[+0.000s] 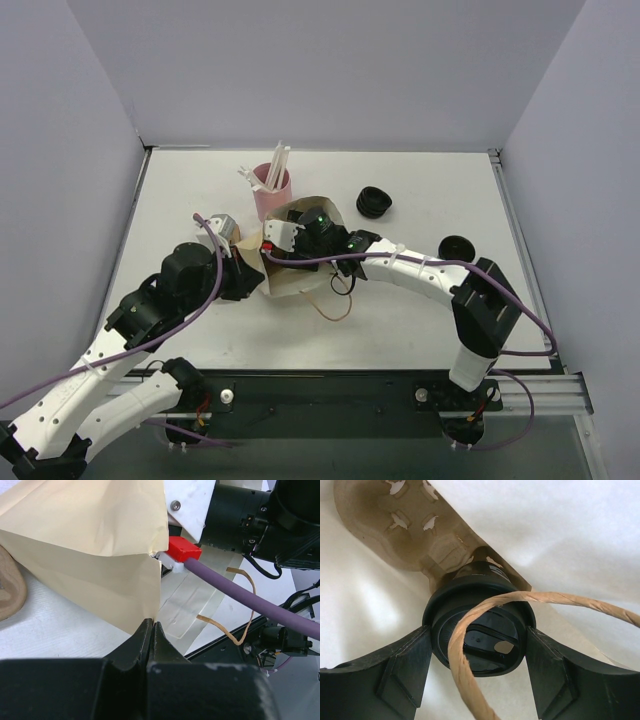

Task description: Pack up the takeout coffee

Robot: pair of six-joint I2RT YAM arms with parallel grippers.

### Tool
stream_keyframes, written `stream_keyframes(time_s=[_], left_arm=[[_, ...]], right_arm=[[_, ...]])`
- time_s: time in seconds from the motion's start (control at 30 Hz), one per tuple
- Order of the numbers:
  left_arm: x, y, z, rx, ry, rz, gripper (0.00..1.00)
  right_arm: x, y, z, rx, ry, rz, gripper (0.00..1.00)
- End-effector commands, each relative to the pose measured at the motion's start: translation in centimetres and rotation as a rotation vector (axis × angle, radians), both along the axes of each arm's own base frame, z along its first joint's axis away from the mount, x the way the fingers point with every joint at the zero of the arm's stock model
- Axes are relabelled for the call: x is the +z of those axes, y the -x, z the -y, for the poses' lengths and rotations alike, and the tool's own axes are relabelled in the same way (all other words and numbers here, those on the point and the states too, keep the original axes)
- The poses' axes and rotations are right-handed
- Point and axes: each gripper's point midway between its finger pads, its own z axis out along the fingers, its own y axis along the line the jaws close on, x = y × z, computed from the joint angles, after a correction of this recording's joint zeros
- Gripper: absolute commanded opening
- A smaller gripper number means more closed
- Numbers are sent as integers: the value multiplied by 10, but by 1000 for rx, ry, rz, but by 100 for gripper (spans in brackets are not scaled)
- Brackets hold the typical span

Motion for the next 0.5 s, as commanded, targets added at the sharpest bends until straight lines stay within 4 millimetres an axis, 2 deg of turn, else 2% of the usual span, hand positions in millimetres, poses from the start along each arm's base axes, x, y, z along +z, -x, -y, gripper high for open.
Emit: stream_keyframes(time_s=[0.0,0.2,0.47], left_arm=[[-9,10,-2,-21,-18,-42,0],[-10,10,-1,-27,-22,-48,0],[-8,10,0,-29,-20,-52,0]], right_arm=[[2,-14,-5,-54,-68,-6,35],[0,-21,-7,-81,-95,-13,38],[-2,-29,-6,-134,-99,-9,49]])
